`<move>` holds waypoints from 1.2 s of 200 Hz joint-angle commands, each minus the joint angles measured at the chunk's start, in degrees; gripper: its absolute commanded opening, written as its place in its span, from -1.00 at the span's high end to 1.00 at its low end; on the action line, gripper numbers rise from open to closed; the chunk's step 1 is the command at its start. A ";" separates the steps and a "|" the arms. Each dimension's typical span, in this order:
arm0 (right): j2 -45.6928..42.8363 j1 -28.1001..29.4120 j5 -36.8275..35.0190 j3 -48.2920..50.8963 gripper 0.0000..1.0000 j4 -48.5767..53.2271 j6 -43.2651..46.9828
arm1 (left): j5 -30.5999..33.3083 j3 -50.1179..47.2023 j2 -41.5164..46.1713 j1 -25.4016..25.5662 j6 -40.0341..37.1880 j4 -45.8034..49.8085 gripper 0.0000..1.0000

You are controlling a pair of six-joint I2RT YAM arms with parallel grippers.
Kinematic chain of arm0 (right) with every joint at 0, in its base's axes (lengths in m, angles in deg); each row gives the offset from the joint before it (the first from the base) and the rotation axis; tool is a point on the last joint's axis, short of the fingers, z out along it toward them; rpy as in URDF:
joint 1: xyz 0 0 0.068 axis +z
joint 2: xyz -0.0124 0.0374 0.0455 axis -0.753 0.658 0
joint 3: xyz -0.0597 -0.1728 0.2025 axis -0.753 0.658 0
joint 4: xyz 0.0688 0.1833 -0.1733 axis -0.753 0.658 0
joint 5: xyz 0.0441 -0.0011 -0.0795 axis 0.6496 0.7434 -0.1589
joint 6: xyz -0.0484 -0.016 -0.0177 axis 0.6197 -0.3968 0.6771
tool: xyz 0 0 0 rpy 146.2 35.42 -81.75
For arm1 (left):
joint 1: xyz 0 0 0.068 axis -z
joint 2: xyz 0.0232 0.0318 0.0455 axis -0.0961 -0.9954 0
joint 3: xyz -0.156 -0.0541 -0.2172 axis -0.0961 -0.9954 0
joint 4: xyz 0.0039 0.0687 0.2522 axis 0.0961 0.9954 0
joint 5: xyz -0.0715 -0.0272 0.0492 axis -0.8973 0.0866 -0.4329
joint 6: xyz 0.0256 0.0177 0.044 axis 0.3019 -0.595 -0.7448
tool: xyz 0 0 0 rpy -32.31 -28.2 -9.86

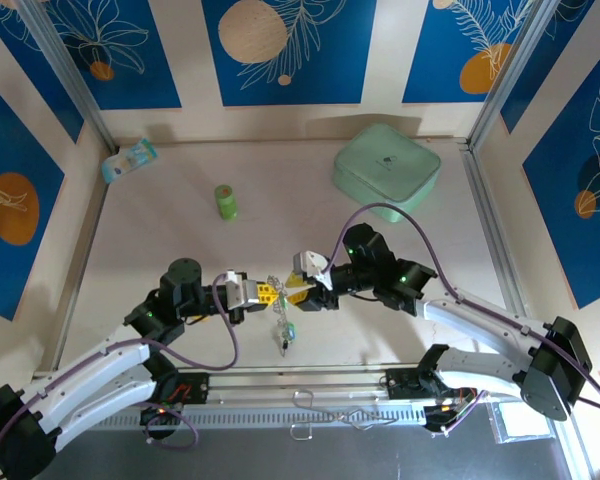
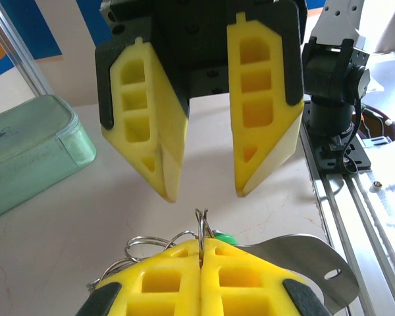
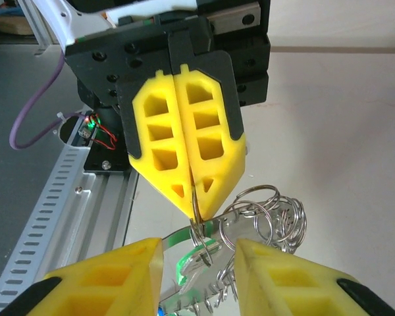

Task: Put the keys on the keyring

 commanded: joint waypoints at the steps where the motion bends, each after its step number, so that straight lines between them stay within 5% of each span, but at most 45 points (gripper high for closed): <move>1: 0.45 0.70 -1.14 -0.35 0.30 0.39 0.85 | -2.84 -0.24 1.00 0.07 0.35 -3.50 1.00; 159: 2.65 0.97 0.42 -2.78 1.00 4.97 2.97 | -4.54 0.11 1.70 0.15 1.03 -4.32 1.00; 219: 4.59 1.59 1.29 -4.60 1.00 7.60 3.75 | -5.00 0.47 1.89 0.24 0.59 -4.91 1.00; 240: 2.11 1.28 0.30 -2.85 0.64 6.13 3.26 | -4.42 0.05 1.99 0.20 0.08 -4.65 1.00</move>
